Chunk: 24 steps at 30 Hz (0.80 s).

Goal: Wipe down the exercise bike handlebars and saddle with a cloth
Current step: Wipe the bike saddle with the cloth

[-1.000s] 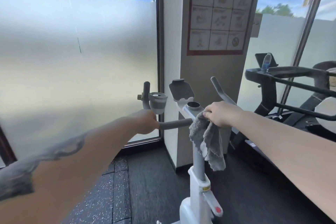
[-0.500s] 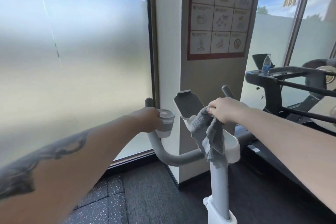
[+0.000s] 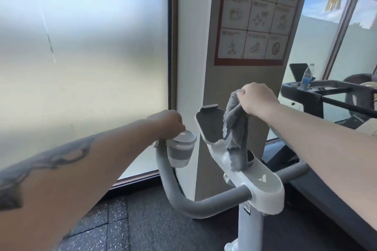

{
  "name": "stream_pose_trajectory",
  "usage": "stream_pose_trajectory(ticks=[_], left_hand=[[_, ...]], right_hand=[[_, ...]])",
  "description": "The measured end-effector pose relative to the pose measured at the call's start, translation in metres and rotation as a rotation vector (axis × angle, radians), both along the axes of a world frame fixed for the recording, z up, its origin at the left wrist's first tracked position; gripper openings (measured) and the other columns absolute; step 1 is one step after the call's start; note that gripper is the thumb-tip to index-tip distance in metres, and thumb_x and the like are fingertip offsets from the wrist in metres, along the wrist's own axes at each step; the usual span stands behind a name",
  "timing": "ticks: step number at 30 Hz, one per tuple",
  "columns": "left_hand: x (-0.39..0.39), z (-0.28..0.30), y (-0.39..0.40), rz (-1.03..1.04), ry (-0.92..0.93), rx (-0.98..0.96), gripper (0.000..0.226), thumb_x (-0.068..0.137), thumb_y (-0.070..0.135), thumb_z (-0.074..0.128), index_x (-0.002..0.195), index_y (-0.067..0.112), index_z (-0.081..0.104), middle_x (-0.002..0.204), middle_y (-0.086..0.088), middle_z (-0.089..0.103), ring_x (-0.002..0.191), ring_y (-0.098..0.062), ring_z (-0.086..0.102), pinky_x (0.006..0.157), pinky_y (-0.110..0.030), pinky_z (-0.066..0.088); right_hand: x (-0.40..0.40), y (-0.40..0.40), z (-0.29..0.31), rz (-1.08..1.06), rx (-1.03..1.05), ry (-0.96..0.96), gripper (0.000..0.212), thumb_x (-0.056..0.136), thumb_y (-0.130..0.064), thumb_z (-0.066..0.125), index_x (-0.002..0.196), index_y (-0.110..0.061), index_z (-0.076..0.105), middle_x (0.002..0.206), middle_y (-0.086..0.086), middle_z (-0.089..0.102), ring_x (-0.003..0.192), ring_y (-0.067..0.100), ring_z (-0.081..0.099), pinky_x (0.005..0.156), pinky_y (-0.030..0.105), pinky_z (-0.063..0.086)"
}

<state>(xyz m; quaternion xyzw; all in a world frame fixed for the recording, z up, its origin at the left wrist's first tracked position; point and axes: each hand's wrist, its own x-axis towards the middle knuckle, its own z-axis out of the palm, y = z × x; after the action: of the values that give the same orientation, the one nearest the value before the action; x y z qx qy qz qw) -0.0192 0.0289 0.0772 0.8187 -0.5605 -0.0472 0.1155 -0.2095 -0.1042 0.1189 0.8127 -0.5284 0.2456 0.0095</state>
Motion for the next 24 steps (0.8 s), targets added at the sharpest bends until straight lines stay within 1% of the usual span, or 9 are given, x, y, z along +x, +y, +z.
stream_pose_trajectory(ticks=[2, 5, 8, 12, 15, 18, 20, 22, 24], left_hand=[[0.005, 0.009, -0.015, 0.031, -0.006, -0.011, 0.026, 0.093, 0.027, 0.05, 0.108, 0.016, 0.067, 0.11, -0.003, 0.064, 0.095, -0.024, 0.063, 0.078, -0.031, 0.051], [0.004, 0.021, -0.041, 0.032, -0.022, -0.019, 0.027, 0.095, 0.025, 0.049, 0.112, 0.013, 0.066, 0.113, -0.006, 0.064, 0.095, -0.023, 0.06, 0.079, -0.03, 0.048], [0.0, 0.023, -0.063, 0.03, -0.006, -0.045, 0.027, 0.095, 0.027, 0.049, 0.112, 0.014, 0.065, 0.114, -0.004, 0.064, 0.099, -0.023, 0.06, 0.081, -0.03, 0.047], [0.001, 0.014, -0.081, 0.067, -0.02, -0.039, 0.029, 0.094, 0.029, 0.048, 0.112, 0.016, 0.066, 0.114, -0.004, 0.065, 0.101, -0.024, 0.061, 0.082, -0.03, 0.048], [-0.001, -0.002, -0.087, 0.09, -0.012, -0.012, 0.029, 0.093, 0.031, 0.048, 0.11, 0.017, 0.066, 0.114, -0.003, 0.065, 0.098, -0.024, 0.062, 0.085, -0.033, 0.051], [0.0, -0.019, -0.086, 0.128, -0.027, 0.052, 0.029, 0.092, 0.031, 0.047, 0.109, 0.019, 0.067, 0.113, -0.001, 0.065, 0.1, -0.025, 0.062, 0.085, -0.034, 0.044], [0.004, -0.026, -0.082, 0.146, -0.03, 0.037, 0.029, 0.091, 0.03, 0.046, 0.107, 0.019, 0.068, 0.111, 0.0, 0.067, 0.1, -0.024, 0.063, 0.085, -0.036, 0.038], [0.002, -0.028, -0.075, 0.136, -0.04, 0.023, 0.029, 0.092, 0.028, 0.044, 0.105, 0.018, 0.068, 0.109, -0.001, 0.068, 0.099, -0.022, 0.062, 0.091, -0.036, 0.039], [-0.002, -0.028, -0.066, 0.119, -0.059, 0.014, 0.029, 0.094, 0.026, 0.043, 0.107, 0.016, 0.067, 0.11, -0.003, 0.066, 0.095, -0.021, 0.059, 0.083, -0.031, 0.045]], right_hand=[[0.007, -0.016, 0.009, 0.032, -0.077, -0.022, 0.027, 0.098, -0.023, 0.041, 0.09, -0.007, 0.061, 0.099, 0.018, 0.064, 0.086, 0.033, 0.055, 0.069, 0.03, 0.037], [0.018, -0.043, 0.019, 0.052, -0.18, -0.07, 0.025, 0.097, -0.019, 0.044, 0.101, -0.007, 0.066, 0.1, 0.018, 0.067, 0.092, 0.036, 0.061, 0.069, 0.029, 0.041], [0.03, -0.06, 0.021, 0.098, -0.253, -0.129, 0.026, 0.096, -0.021, 0.043, 0.103, -0.007, 0.064, 0.098, 0.017, 0.067, 0.092, 0.036, 0.062, 0.068, 0.03, 0.042], [0.052, -0.067, -0.009, 0.192, -0.141, -0.152, 0.022, 0.093, -0.024, 0.046, 0.099, -0.012, 0.064, 0.097, 0.012, 0.067, 0.092, 0.034, 0.061, 0.067, 0.03, 0.039], [0.068, -0.06, -0.051, 0.281, -0.031, 0.006, 0.023, 0.088, -0.021, 0.049, 0.105, -0.013, 0.063, 0.108, 0.011, 0.063, 0.1, 0.033, 0.059, 0.075, 0.033, 0.045], [0.078, -0.053, -0.092, 0.336, 0.12, 0.25, 0.029, 0.085, -0.019, 0.048, 0.11, -0.014, 0.063, 0.12, 0.007, 0.058, 0.108, 0.028, 0.057, 0.081, 0.028, 0.044], [0.08, -0.049, -0.106, 0.331, 0.203, 0.312, 0.036, 0.086, -0.022, 0.05, 0.12, -0.012, 0.058, 0.128, 0.007, 0.05, 0.115, 0.027, 0.052, 0.086, 0.03, 0.042], [0.079, -0.044, -0.109, 0.318, 0.207, 0.347, 0.044, 0.09, -0.025, 0.05, 0.132, -0.011, 0.049, 0.134, 0.01, 0.042, 0.123, 0.029, 0.045, 0.093, 0.033, 0.04], [0.076, -0.035, -0.106, 0.31, 0.188, 0.376, 0.045, 0.091, -0.026, 0.048, 0.134, -0.014, 0.047, 0.136, 0.01, 0.044, 0.125, 0.03, 0.045, 0.092, 0.035, 0.042]])
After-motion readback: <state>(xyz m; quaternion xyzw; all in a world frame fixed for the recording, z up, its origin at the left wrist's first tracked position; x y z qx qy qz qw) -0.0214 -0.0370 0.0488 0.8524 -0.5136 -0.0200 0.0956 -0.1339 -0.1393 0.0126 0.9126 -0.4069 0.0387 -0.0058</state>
